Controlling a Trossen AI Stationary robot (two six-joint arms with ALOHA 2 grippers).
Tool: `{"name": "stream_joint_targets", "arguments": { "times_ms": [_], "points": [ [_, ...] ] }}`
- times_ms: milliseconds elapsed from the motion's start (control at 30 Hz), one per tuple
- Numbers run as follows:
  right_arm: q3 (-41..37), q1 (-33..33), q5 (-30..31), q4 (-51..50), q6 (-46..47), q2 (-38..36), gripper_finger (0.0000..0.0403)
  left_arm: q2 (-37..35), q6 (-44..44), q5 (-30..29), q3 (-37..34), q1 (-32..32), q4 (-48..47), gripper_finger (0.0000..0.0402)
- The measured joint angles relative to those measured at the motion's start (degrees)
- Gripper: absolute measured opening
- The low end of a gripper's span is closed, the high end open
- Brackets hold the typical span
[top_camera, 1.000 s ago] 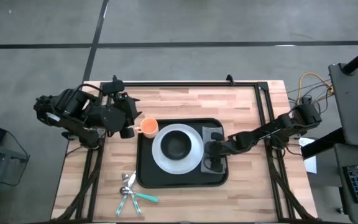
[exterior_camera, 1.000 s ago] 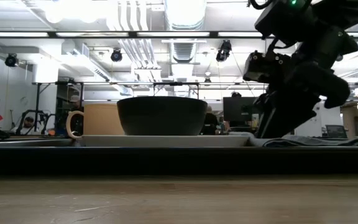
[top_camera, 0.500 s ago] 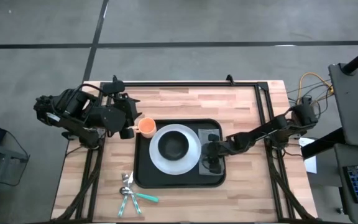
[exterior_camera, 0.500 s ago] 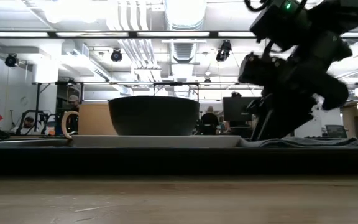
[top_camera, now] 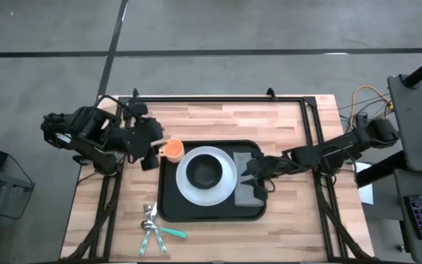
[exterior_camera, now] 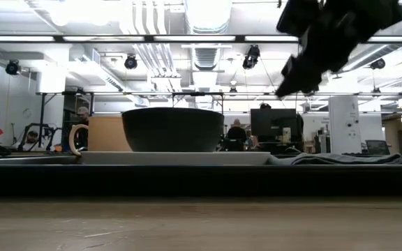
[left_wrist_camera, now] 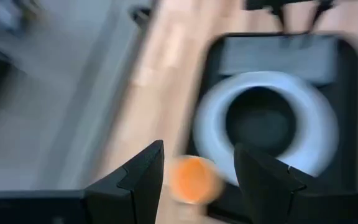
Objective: Set up tray
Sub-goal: Put the green spoon on the gray napkin on the black serving tray
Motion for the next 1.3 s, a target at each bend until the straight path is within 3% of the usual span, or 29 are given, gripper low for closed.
{"name": "stream_joint_targets", "arguments": {
  "times_ms": [67, 267, 467, 700, 1067, 1300],
  "points": [
    [0.0, 0.0, 0.1, -2.0, 0.1, -2.3, 0.0142, -0.3, -7.2, 3.4, -2.0, -0.7, -0.1, 0.0175],
    [-0.1, -0.1, 7.1, -6.3, -0.9, -9.1, 0.0167, -1.5, -30.3, 3.3, -12.9, -5.7, -0.1, 0.0175],
    [-0.1, -0.1, 10.5, -6.3, -1.8, -13.5, 0.0189, -4.4, -55.4, 8.9, -27.8, -10.9, 0.1, 0.0175],
    [-0.2, -0.1, 10.7, -8.1, -4.9, -13.7, 0.0194, -5.5, -71.9, 12.0, -41.5, -19.2, 7.4, 0.0175],
    [-0.2, -0.1, 8.8, -12.9, -4.6, -12.1, 0.0196, -0.7, -87.1, 12.9, -47.1, -26.9, 21.5, 0.0175],
    [-0.2, -0.1, 5.6, -13.4, -4.6, -12.2, 0.0196, 5.7, -79.2, 15.8, -43.8, -29.9, 25.7, 0.0175]
  ]
}}
